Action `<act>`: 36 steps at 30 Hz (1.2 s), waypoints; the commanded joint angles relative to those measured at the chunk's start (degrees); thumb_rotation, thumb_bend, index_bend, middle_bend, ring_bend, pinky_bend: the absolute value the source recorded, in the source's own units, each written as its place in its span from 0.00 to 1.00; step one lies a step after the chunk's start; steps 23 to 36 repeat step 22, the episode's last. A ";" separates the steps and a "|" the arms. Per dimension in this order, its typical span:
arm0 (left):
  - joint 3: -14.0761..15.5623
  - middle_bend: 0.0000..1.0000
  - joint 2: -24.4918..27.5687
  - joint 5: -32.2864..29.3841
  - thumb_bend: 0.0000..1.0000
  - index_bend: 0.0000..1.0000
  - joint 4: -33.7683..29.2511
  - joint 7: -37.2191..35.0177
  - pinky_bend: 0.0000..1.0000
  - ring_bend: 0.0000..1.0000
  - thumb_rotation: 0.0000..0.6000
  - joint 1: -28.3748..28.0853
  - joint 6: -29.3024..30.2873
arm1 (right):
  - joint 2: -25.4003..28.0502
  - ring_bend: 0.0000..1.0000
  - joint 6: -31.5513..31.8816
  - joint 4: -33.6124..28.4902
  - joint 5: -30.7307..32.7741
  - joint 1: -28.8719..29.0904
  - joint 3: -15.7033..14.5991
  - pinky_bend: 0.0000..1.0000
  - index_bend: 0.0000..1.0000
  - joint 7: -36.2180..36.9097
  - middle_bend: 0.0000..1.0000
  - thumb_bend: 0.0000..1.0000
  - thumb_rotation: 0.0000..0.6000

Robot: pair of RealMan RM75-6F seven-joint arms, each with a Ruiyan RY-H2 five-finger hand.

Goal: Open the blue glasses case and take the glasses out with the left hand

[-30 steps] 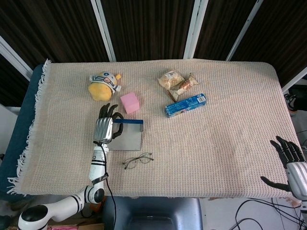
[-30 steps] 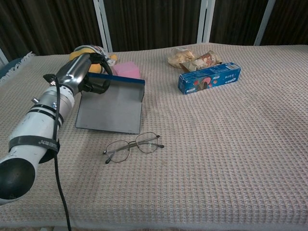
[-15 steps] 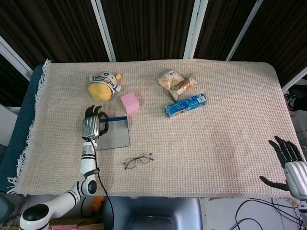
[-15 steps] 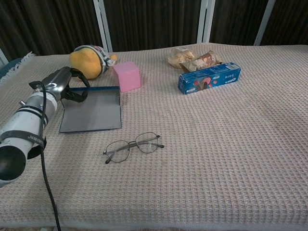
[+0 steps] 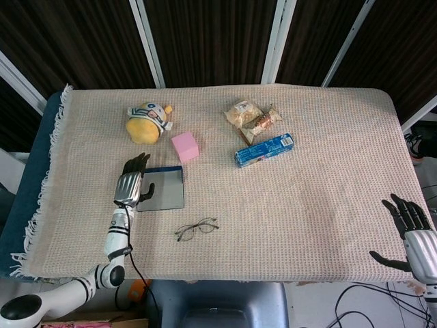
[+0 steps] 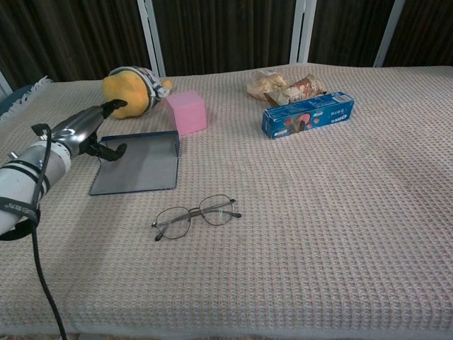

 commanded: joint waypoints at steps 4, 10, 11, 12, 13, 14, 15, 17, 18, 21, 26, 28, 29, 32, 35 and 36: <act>14.88 0.00 25.64 14.74 0.43 0.00 -30.81 -1.31 0.00 0.00 1.00 16.70 15.84 | -0.49 0.00 -0.45 -0.43 -0.35 0.11 -0.34 0.00 0.00 -1.73 0.00 0.20 1.00; 24.38 0.00 31.84 23.35 0.42 0.00 -30.75 -1.98 0.00 0.00 1.00 28.06 29.17 | -1.38 0.00 -1.31 -0.95 -0.61 0.52 -0.55 0.00 0.00 -4.24 0.00 0.20 1.00; 24.92 0.00 31.73 23.75 0.42 0.00 -30.17 -2.38 0.00 0.00 1.00 29.08 30.21 | -1.61 0.00 -1.62 -1.05 -0.57 0.66 -0.57 0.00 0.00 -4.85 0.00 0.20 1.00; 25.52 0.00 32.00 24.22 0.42 0.00 -29.93 -2.20 0.00 0.00 1.00 29.63 30.46 | -1.86 0.00 -1.95 -1.18 -0.54 0.81 -0.59 0.00 0.00 -5.46 0.00 0.20 1.00; 26.26 0.00 32.71 25.58 0.42 0.00 -30.03 -2.18 0.00 0.00 1.00 29.76 30.54 | -2.18 0.00 -2.48 -1.33 -0.58 1.03 -0.71 0.00 0.00 -6.32 0.00 0.20 1.00; 26.42 0.00 32.99 26.68 0.42 0.00 -30.05 -2.89 0.00 0.00 1.00 29.74 30.93 | -2.37 0.00 -2.84 -1.46 -0.65 1.17 -0.81 0.00 0.00 -6.92 0.00 0.20 1.00; 26.41 0.00 33.04 27.33 0.42 0.00 -29.85 -3.43 0.00 0.00 1.00 29.80 31.26 | -2.52 0.00 -3.11 -1.57 -0.74 1.27 -0.92 0.00 0.00 -7.47 0.00 0.20 1.00; 26.37 0.00 33.08 27.60 0.42 0.00 -29.33 -3.11 0.00 0.00 1.00 29.90 30.87 | -2.78 0.00 -3.50 -1.73 -0.91 1.41 -1.12 0.00 0.00 -8.54 0.00 0.20 1.00; 26.28 0.00 33.09 27.61 0.42 0.00 -29.33 -3.16 0.00 0.00 1.00 29.82 30.41 | -2.83 0.00 -3.65 -1.83 -0.83 1.44 -1.17 0.00 0.00 -8.87 0.00 0.20 1.00; 25.67 0.00 33.07 27.50 0.42 0.00 -29.32 -3.59 0.00 0.00 1.00 29.65 29.88 | -2.86 0.00 -3.66 -1.84 -0.32 1.35 -1.08 0.00 0.00 -9.29 0.00 0.20 1.00; 25.40 0.00 32.98 27.65 0.42 0.00 -29.16 -3.68 0.00 0.00 1.00 29.65 29.95 | -2.78 0.00 -3.60 -1.88 -0.13 1.29 -1.04 0.00 0.00 -9.23 0.00 0.20 1.00; 25.40 0.00 32.98 27.65 0.42 0.00 -29.16 -3.68 0.00 0.00 1.00 29.65 29.95 | -2.78 0.00 -3.60 -1.88 -0.13 1.29 -1.04 0.00 0.00 -9.23 0.00 0.20 1.00; 25.40 0.00 32.98 27.65 0.42 0.00 -29.16 -3.68 0.00 0.00 1.00 29.65 29.95 | -2.78 0.00 -3.60 -1.88 -0.13 1.29 -1.04 0.00 0.00 -9.23 0.00 0.20 1.00; 25.40 0.00 32.98 27.65 0.42 0.00 -29.16 -3.68 0.00 0.00 1.00 29.65 29.95 | -2.78 0.00 -3.60 -1.88 -0.13 1.29 -1.04 0.00 0.00 -9.23 0.00 0.20 1.00; 25.40 0.00 32.98 27.65 0.42 0.00 -29.16 -3.68 0.00 0.00 1.00 29.65 29.95 | -2.78 0.00 -3.60 -1.88 -0.13 1.29 -1.04 0.00 0.00 -9.23 0.00 0.20 1.00; 25.40 0.00 32.98 27.65 0.42 0.00 -29.16 -3.68 0.00 0.00 1.00 29.65 29.95 | -2.78 0.00 -3.60 -1.88 -0.13 1.29 -1.04 0.00 0.00 -9.23 0.00 0.20 1.00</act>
